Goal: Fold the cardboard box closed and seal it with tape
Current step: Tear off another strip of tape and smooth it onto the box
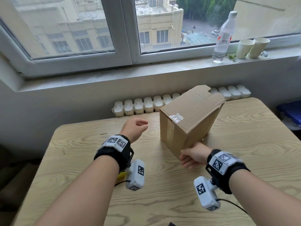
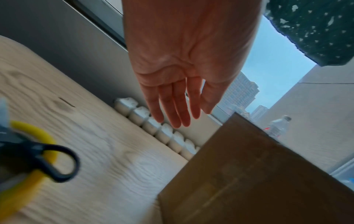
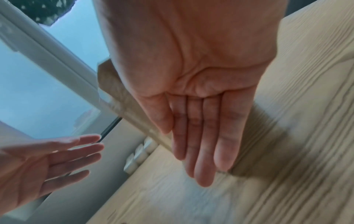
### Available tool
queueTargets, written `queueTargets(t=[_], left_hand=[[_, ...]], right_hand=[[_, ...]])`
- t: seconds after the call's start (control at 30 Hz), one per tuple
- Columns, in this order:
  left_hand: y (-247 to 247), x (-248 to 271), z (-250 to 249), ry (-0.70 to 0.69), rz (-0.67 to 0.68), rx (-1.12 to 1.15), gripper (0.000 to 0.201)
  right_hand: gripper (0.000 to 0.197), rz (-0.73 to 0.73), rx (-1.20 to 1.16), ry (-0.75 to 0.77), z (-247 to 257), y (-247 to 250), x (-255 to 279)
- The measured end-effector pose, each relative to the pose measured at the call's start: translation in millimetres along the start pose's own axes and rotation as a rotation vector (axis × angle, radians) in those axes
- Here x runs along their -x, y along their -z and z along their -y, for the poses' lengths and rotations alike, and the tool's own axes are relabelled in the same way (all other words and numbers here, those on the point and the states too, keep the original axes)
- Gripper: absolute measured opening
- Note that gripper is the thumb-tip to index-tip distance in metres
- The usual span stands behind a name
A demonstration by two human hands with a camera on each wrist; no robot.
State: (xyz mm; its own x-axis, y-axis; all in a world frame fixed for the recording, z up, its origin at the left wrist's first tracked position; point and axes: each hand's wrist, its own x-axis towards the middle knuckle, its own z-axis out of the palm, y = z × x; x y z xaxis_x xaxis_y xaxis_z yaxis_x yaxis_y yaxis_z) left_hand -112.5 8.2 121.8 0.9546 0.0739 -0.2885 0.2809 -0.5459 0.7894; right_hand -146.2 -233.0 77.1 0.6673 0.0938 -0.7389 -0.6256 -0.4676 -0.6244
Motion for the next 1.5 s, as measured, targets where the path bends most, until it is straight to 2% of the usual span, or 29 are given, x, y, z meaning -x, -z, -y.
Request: queueTargets(t=[0.17, 0.27, 0.37, 0.47, 0.57, 0.73, 0.83, 0.93, 1.03, 1.13, 1.23, 1.4, 1.5], left_hand=[[36, 18, 63, 0.163, -0.084, 0.029, 0.017], [53, 30, 96, 0.215, -0.12, 0.032, 0.015], [63, 39, 119, 0.25, -0.12, 0.024, 0.014], [75, 45, 144, 0.285, -0.162, 0.009, 0.013], [82, 50, 165, 0.334, -0.179, -0.009, 0.011], [80, 51, 193, 0.366, -0.069, -0.06, 0.017], [77, 47, 202, 0.332, 0.02, -0.104, 0.023], [73, 43, 207, 0.35, 0.083, -0.115, 0.032], [69, 38, 210, 0.331, 0.123, -0.144, 0.041], [68, 35, 214, 0.309, 0.158, -0.179, 0.049], [66, 31, 216, 0.302, 0.199, -0.239, 0.055], [59, 24, 215, 0.261, 0.162, -0.332, 0.052], [57, 23, 217, 0.245, 0.226, -0.34, 0.058]], right_hand=[[0.022, 0.088, 0.08, -0.029, 8, -42, 0], [0.02, 0.095, 0.13, 0.031, 17, -69, -8], [0.016, 0.044, 0.213, 0.156, 30, -93, -15], [0.013, -0.018, 0.422, 0.35, 48, -124, -21], [0.012, -0.068, 0.658, 0.483, 62, -153, -28], [0.026, -0.094, 1.053, 0.6, 76, -190, -45], [0.04, -0.067, 1.144, 0.562, 70, -201, -59], [0.046, -0.074, 1.149, 0.511, 61, -205, -68], [0.045, -0.134, 1.112, 0.52, 56, -202, -73], [0.041, -0.288, 0.956, 0.513, 55, -189, -78], [0.039, -0.387, 0.851, 0.396, 51, -170, -84], [0.035, -0.39, 0.837, 0.26, 33, -161, -88], [0.032, -0.343, 0.847, 0.211, 26, -169, -86]])
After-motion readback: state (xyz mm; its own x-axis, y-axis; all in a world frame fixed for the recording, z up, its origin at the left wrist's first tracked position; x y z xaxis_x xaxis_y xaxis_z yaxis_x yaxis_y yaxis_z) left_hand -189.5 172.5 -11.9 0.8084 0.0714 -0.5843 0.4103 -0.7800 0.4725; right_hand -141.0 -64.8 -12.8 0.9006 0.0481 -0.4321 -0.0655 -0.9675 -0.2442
